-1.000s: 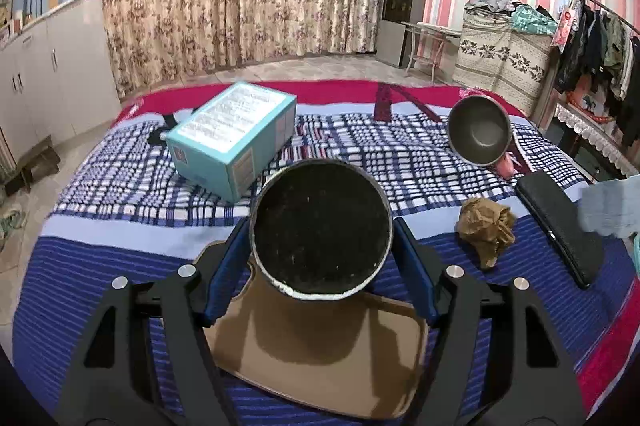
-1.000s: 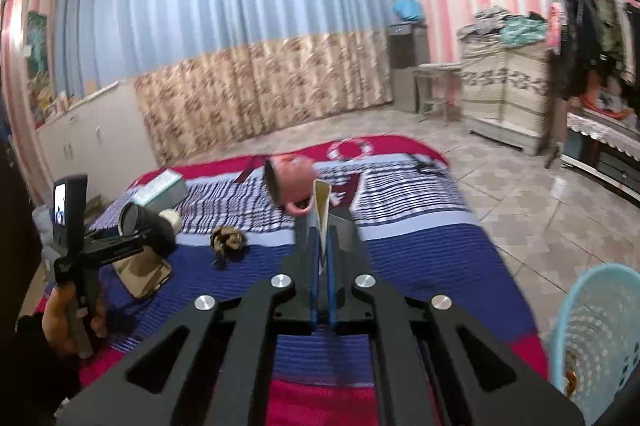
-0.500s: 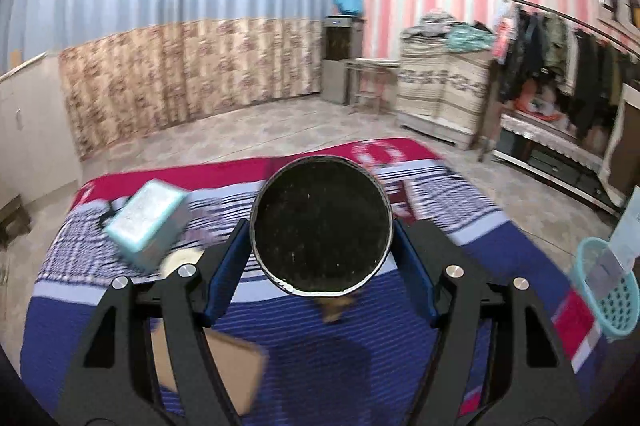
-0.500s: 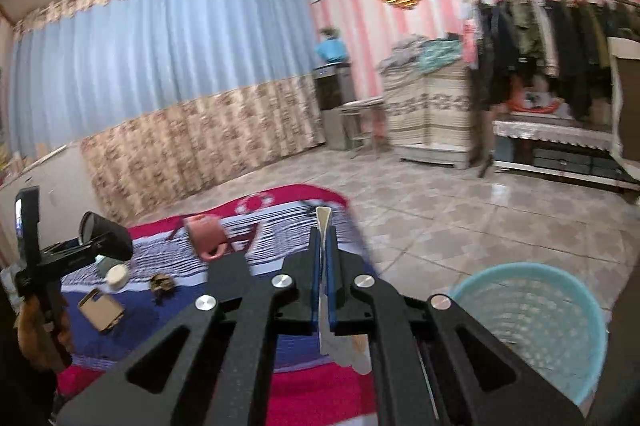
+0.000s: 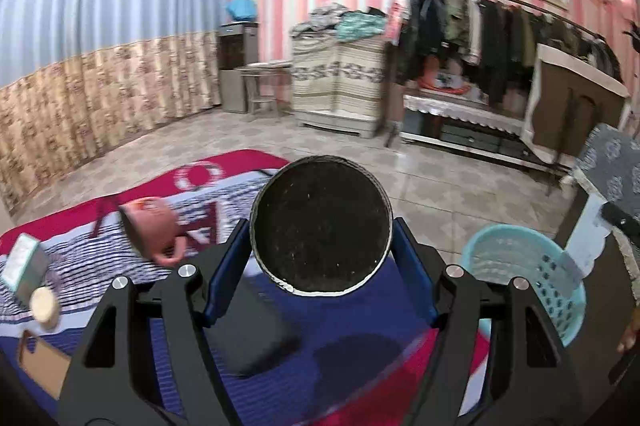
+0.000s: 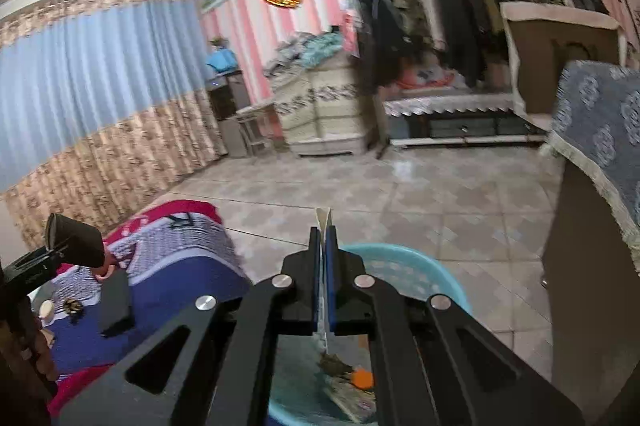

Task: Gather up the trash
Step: 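Carry the black cup and paper card to the blue basket and open both tools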

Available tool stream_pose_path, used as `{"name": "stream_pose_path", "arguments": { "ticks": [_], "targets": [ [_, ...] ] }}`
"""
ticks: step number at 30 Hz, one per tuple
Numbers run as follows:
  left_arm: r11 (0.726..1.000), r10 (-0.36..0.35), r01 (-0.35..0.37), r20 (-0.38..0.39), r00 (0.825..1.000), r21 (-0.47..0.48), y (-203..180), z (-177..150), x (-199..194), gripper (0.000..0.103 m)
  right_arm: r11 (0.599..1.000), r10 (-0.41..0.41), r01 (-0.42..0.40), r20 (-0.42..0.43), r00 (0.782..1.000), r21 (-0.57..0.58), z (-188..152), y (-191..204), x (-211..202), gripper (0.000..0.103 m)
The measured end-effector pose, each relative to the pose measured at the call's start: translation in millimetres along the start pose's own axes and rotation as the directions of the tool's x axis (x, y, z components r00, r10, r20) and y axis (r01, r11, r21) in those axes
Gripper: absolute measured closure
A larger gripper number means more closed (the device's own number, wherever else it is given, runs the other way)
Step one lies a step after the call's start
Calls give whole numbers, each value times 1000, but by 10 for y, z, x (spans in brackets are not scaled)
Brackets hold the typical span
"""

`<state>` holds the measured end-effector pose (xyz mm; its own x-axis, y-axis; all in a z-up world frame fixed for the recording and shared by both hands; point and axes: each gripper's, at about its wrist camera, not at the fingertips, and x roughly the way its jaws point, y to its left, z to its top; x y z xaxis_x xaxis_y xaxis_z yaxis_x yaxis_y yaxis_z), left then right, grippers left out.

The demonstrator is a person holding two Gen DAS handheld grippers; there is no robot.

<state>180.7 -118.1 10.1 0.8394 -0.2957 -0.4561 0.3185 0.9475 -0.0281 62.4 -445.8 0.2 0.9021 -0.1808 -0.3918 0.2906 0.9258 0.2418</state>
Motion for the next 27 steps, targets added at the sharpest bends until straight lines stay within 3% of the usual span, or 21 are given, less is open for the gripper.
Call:
{"name": "stream_pose_path", "arguments": {
  "ticks": [7, 16, 21, 27],
  "targets": [
    [994, -66, 69, -44, 997, 80, -654, 3, 301, 34, 999, -27, 30, -65, 998, 43, -77, -313, 138, 100],
    [982, -169, 171, -34, 985, 79, -1343, 236, 444, 34, 998, -30, 34, -71, 997, 51, -89, -424, 137, 100],
    [974, -216, 219, -73, 974, 49, -1542, 53, 616, 34, 998, -37, 41, -74, 997, 55, -106, -503, 125, 100],
    [972, -193, 210, -150, 970, 109, -1762, -205, 903, 34, 994, -39, 46, -67, 997, 98, -150, -580, 110, 100]
  ]
}}
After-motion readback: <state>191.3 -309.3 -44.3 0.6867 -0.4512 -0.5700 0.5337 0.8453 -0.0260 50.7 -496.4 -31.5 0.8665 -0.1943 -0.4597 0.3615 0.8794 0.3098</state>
